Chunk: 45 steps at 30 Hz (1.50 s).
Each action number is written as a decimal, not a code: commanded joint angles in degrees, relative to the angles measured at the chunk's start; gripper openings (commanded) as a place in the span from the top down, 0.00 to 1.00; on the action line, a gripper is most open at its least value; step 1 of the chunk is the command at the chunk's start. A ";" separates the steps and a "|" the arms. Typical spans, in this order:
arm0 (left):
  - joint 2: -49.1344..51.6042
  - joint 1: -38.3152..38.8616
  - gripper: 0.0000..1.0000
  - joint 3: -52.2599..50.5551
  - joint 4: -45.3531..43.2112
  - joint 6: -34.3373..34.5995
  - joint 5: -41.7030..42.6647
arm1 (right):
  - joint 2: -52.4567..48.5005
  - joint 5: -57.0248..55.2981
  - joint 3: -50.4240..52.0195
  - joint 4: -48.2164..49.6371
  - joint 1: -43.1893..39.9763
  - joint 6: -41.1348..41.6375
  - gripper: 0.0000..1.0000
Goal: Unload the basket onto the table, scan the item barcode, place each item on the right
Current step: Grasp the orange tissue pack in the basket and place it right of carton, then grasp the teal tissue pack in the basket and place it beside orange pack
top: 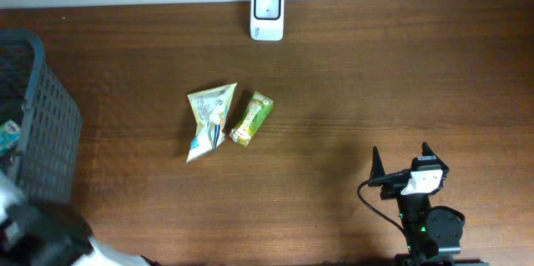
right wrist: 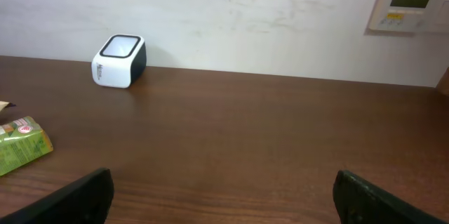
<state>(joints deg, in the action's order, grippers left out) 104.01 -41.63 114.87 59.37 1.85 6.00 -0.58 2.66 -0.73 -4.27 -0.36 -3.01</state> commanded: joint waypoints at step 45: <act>-5.42 5.20 0.18 10.73 17.81 10.01 -3.93 | 0.26 -0.28 0.42 -0.07 0.31 0.02 0.01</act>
<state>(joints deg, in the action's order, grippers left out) 96.73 -28.16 127.94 77.47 8.10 2.70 -0.58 2.66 -0.73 -4.27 -0.36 -3.01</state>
